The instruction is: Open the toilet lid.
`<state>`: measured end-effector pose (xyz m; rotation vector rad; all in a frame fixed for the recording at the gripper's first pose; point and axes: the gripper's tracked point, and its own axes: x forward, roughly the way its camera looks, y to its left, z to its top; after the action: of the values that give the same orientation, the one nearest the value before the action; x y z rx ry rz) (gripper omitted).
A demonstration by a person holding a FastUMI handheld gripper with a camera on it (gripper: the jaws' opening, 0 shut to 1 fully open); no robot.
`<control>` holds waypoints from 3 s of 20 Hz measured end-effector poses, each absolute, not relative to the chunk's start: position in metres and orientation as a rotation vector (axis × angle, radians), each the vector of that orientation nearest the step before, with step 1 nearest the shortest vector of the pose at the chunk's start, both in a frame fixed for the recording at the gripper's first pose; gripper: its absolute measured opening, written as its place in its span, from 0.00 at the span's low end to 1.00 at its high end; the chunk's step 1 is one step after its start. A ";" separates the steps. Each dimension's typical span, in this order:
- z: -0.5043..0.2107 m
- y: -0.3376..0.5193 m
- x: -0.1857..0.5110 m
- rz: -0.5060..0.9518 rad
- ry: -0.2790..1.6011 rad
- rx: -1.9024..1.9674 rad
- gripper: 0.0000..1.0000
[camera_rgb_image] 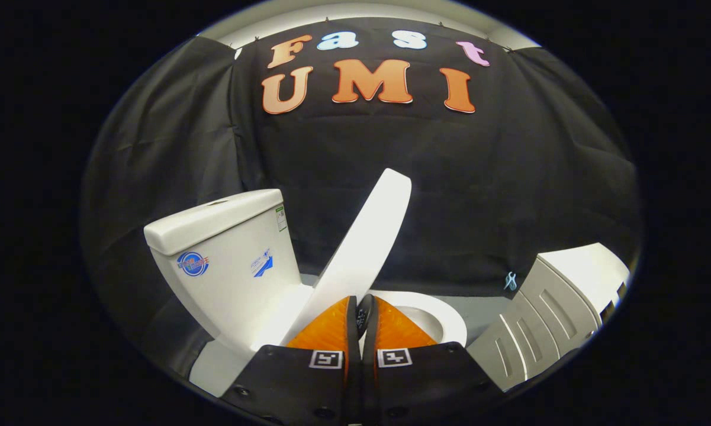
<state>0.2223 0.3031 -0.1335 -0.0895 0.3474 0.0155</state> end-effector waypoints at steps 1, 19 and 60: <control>-0.131 0.308 0.223 0.018 0.338 -0.100 0.08; -0.111 0.397 0.234 0.069 0.267 -0.356 0.08; -0.124 0.533 0.257 0.229 0.326 -0.305 0.20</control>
<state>0.2570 0.5329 -0.1241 -0.3048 0.3264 0.2291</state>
